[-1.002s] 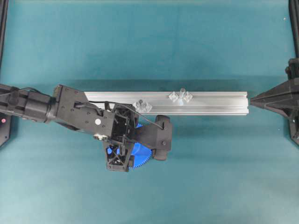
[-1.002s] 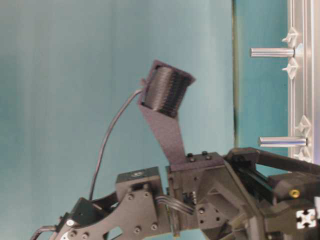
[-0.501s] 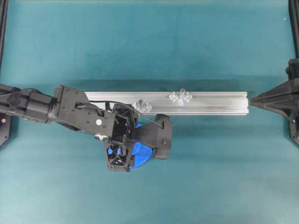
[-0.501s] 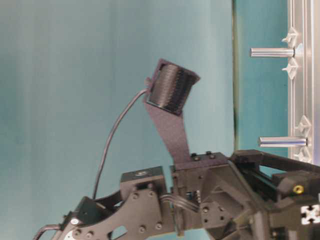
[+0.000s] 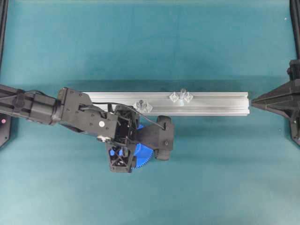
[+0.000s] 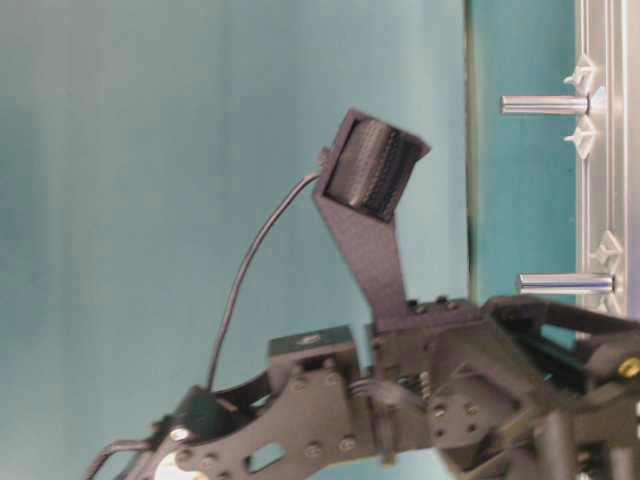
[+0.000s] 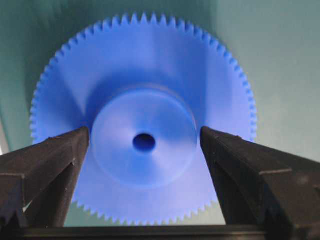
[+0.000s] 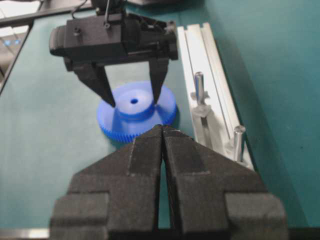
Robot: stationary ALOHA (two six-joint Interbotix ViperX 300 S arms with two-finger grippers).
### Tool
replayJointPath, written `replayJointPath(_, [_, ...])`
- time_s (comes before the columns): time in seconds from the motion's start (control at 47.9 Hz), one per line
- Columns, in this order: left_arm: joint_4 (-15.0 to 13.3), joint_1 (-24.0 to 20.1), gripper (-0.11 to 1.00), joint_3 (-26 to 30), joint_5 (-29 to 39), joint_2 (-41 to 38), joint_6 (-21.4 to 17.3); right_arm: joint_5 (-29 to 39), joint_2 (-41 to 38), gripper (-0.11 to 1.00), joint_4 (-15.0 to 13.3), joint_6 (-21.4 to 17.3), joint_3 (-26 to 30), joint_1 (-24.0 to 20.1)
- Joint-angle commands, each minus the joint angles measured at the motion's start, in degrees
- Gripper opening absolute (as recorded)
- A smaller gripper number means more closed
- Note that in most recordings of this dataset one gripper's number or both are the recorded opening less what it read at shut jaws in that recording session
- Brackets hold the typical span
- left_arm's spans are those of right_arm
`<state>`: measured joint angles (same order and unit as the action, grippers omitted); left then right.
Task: Find the location of the shaft and insert the large gear.
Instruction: 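Open the left gripper and close it around the gear hub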
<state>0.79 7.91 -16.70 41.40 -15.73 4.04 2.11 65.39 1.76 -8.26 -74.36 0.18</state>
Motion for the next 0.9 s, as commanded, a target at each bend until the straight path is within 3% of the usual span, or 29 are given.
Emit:
replayJointPath(0.0, [0.2, 0.2, 0.92, 0.4, -2.1, 0.4, 0.2, 0.2, -0.4, 0.03, 0.1, -0.5, 0.6, 0.1])
replayJointPath(0.877, [0.2, 0.2, 0.9, -0.6, 1.8, -0.4, 0.1, 0.7, -0.2, 0.03, 0.1, -1.1, 0.4, 0.1])
